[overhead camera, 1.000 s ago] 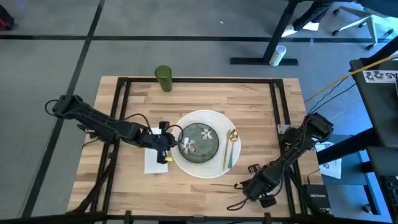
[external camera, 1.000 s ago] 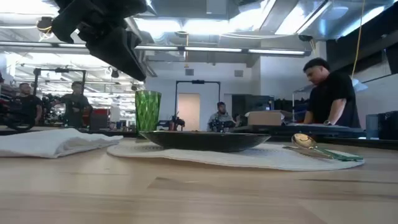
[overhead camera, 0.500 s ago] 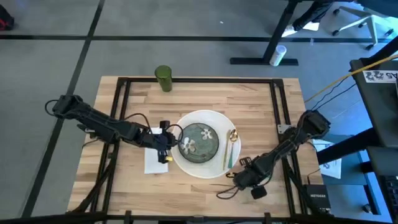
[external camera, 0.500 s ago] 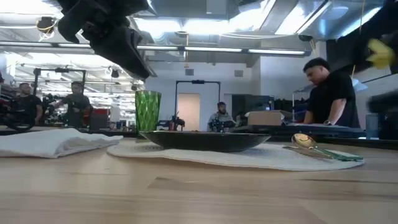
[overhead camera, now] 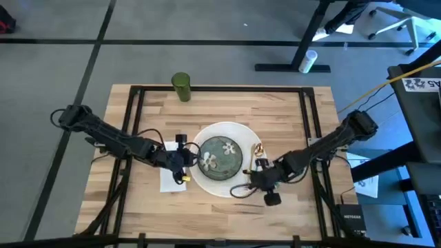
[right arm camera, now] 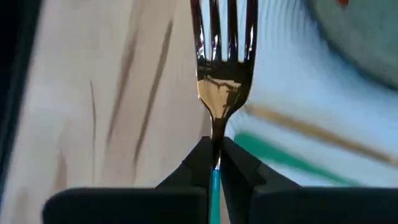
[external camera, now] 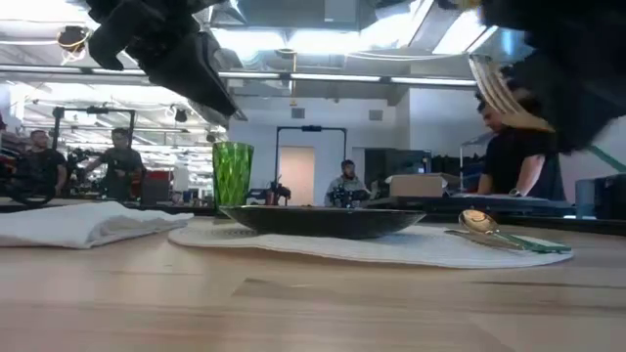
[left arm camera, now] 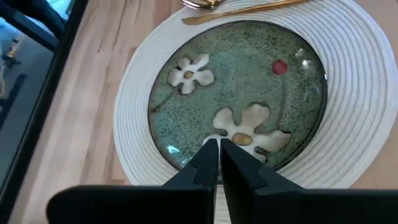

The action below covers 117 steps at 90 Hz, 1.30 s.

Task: Set table place
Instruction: Put the green fork on the white table napkin

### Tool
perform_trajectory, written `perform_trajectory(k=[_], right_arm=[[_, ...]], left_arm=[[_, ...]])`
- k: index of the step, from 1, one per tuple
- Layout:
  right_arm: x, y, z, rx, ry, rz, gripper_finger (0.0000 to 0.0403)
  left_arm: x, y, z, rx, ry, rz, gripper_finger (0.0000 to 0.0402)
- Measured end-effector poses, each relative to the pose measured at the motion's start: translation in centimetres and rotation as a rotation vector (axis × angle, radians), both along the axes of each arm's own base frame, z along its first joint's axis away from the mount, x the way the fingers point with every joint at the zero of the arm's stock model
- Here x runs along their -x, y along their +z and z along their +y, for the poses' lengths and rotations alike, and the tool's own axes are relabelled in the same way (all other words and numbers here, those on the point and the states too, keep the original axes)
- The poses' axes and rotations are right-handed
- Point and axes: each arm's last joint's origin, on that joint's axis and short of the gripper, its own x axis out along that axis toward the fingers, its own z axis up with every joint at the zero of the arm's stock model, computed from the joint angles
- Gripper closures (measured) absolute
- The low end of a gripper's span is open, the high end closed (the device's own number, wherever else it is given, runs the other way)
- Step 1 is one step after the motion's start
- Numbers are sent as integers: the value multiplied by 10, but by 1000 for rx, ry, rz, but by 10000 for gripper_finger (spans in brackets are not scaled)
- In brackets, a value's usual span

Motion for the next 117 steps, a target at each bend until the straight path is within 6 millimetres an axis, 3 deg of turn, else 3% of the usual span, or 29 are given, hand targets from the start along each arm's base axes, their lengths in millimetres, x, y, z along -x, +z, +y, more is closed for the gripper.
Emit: perform_trajectory(k=[25,66,80,117], right_arm=[[-33,16,-23,-151,42,-249,398],[-75,44,-100,-192,-128,-661,398],[-91,37,-112,-207,-169,-761,398],[-146,-1,-113,-458,-295,-1011,398]], left_arm=[[8,15,-12,-179,64,-118,402],[46,64,-5,-230,154,-319,402],[47,67,0,-240,179,-325,402],[53,71,3,-453,398,-349,402]])
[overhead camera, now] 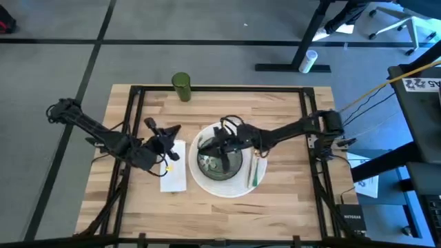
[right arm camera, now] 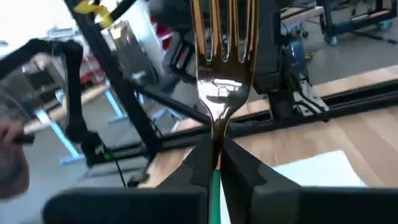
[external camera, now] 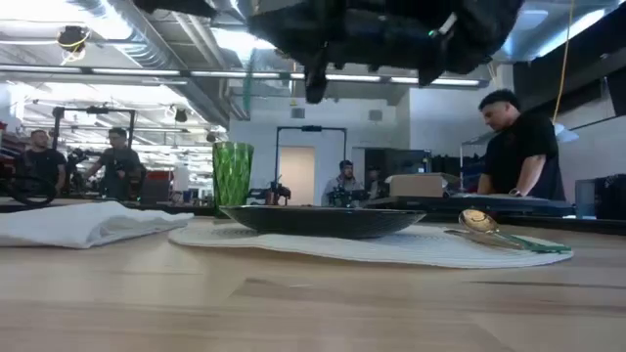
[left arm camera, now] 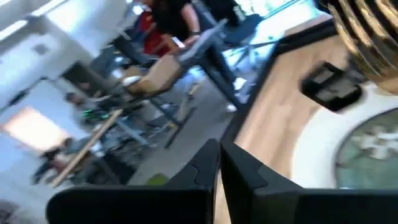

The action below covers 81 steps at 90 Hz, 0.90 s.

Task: Set table place
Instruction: Put the green fork on the white table napkin

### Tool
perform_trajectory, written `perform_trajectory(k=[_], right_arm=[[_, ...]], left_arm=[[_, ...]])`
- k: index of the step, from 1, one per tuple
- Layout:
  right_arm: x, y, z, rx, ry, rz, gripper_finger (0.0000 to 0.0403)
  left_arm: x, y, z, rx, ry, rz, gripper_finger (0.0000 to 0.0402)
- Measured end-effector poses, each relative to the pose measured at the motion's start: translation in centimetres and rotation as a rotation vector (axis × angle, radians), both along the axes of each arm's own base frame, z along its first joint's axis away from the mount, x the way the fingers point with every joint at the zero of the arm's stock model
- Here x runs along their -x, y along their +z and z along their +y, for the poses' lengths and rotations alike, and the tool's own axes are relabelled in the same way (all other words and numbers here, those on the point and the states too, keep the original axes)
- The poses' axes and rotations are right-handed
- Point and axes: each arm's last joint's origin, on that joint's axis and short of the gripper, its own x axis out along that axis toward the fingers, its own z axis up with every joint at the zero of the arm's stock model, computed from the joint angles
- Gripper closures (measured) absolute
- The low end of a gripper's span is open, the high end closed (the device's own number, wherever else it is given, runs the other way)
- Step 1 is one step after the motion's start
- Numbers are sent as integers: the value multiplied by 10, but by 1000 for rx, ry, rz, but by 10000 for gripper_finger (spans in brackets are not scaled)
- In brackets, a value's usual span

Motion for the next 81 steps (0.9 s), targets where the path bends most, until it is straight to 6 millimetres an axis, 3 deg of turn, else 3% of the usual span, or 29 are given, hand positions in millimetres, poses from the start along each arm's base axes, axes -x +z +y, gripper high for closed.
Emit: perform_trajectory(k=[38,58,81], right_arm=[[-54,-34,0,-154,-56,57,398],[-64,-53,0,-242,-155,110,398],[-64,-59,0,-281,-307,151,398]], left_arm=[[0,0,0,-8,3,10,402],[0,-1,1,-14,9,13,402],[0,0,1,-6,16,-1,402]])
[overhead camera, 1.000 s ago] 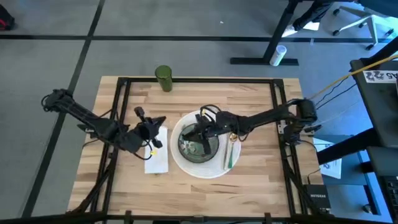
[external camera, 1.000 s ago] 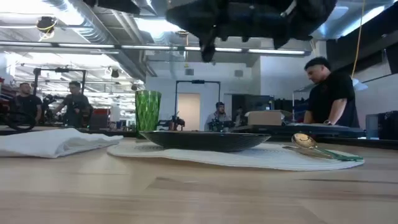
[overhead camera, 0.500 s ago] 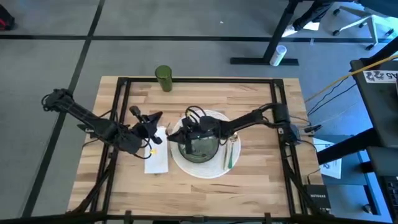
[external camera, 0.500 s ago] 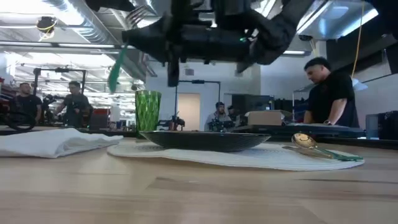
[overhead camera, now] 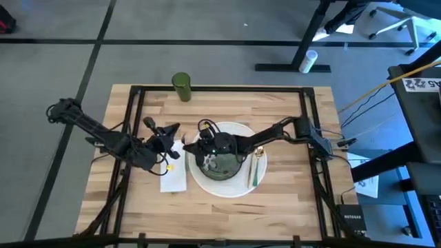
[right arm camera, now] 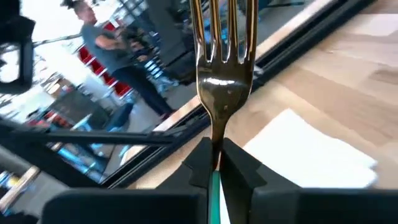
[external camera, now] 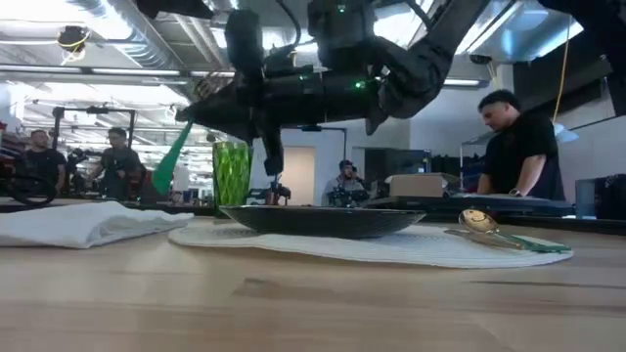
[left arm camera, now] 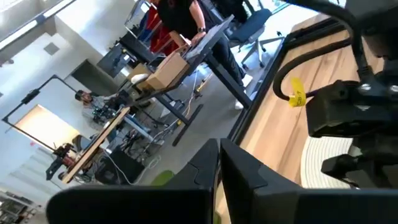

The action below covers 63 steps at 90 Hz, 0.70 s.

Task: Set table place
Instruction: Put the green fork on the white table napkin

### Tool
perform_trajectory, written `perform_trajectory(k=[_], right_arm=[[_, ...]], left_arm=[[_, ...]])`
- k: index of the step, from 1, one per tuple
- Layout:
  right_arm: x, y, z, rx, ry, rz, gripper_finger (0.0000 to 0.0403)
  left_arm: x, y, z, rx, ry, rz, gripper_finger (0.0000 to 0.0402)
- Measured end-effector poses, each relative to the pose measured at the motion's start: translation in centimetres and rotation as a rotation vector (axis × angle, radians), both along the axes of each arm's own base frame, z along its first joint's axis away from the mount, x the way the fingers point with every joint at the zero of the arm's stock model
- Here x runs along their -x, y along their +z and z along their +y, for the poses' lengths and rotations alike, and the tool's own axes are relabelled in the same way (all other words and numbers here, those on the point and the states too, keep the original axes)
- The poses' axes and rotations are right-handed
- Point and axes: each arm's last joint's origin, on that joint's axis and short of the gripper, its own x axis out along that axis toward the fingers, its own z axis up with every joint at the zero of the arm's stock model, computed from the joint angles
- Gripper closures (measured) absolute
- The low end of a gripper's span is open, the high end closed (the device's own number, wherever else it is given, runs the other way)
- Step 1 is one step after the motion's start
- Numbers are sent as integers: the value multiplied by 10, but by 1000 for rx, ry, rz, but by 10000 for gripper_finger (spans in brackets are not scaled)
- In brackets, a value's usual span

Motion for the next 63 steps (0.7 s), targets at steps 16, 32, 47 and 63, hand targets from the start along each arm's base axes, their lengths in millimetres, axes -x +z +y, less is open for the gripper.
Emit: perform_trajectory(k=[16,32,47,63], right_arm=[[1,-1,14,-24,2,13,398],[-4,8,25,-32,31,-17,398],[-13,19,25,-21,46,-6,398],[-20,27,26,2,67,24,398]], left_arm=[[0,0,0,3,1,-4,402],[0,0,0,7,2,-10,402],[0,0,0,16,3,-20,402],[0,-1,0,18,4,-21,402]])
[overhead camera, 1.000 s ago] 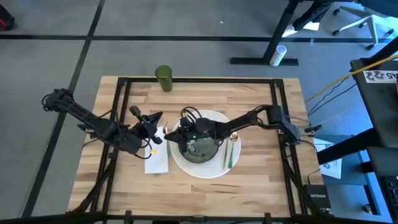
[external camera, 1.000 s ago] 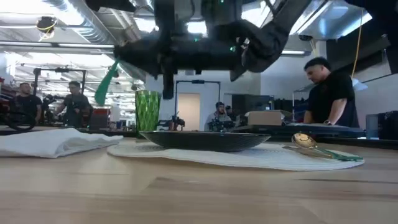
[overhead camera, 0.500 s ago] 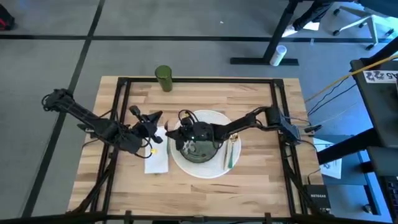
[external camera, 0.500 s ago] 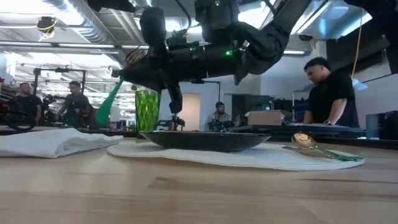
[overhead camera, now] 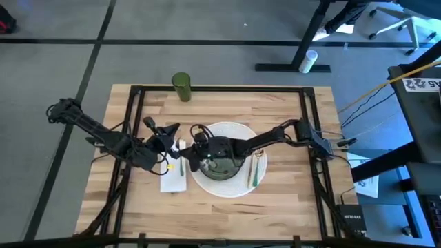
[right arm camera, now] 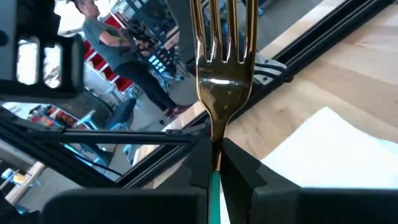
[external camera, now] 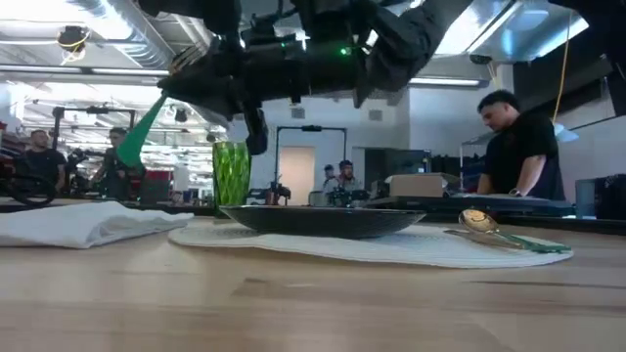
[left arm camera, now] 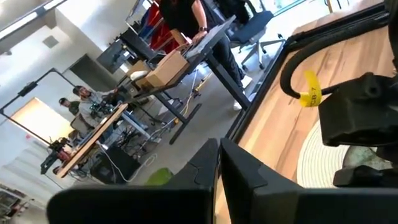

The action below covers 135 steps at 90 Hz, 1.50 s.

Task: Set table place
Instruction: Put the green fork on the white table napkin

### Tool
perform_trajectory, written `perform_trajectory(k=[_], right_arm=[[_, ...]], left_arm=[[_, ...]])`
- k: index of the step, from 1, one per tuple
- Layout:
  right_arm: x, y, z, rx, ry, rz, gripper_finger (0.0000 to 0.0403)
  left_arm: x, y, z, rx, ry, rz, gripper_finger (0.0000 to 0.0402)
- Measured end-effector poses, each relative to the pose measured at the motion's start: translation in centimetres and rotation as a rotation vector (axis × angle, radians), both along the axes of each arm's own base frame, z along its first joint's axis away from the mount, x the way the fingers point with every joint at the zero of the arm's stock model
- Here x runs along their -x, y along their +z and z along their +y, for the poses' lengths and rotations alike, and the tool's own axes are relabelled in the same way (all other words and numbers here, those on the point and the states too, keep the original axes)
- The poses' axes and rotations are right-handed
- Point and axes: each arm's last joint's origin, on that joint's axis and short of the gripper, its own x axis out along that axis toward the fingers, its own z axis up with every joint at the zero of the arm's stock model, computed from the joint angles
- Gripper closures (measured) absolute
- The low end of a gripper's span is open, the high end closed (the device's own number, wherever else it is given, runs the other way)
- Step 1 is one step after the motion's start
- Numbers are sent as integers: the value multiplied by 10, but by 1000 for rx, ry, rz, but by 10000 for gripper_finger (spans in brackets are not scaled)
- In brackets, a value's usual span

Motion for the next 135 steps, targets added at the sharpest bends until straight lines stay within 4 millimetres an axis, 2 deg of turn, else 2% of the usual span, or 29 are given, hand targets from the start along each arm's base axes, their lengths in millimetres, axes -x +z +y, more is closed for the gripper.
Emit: perform_trajectory(k=[19,42,53,88,111,129,135], right_arm=[[-3,5,1,46,14,-1,388],[-3,5,1,49,15,-1,308],[-3,5,0,56,17,-4,282],[-3,5,0,135,55,-10,287],[-4,5,-20,315,258,-48,288],[0,5,-46,422,480,-67,288],[4,10,-57,480,522,-68,288]], left_arm=[[1,-2,0,5,2,2,402],[2,-3,1,8,5,5,402],[2,-3,1,8,4,5,402],[2,-3,1,7,5,6,402],[2,-3,1,5,4,9,402],[3,-6,1,41,-3,-11,402],[3,-8,1,82,-38,-7,402]])
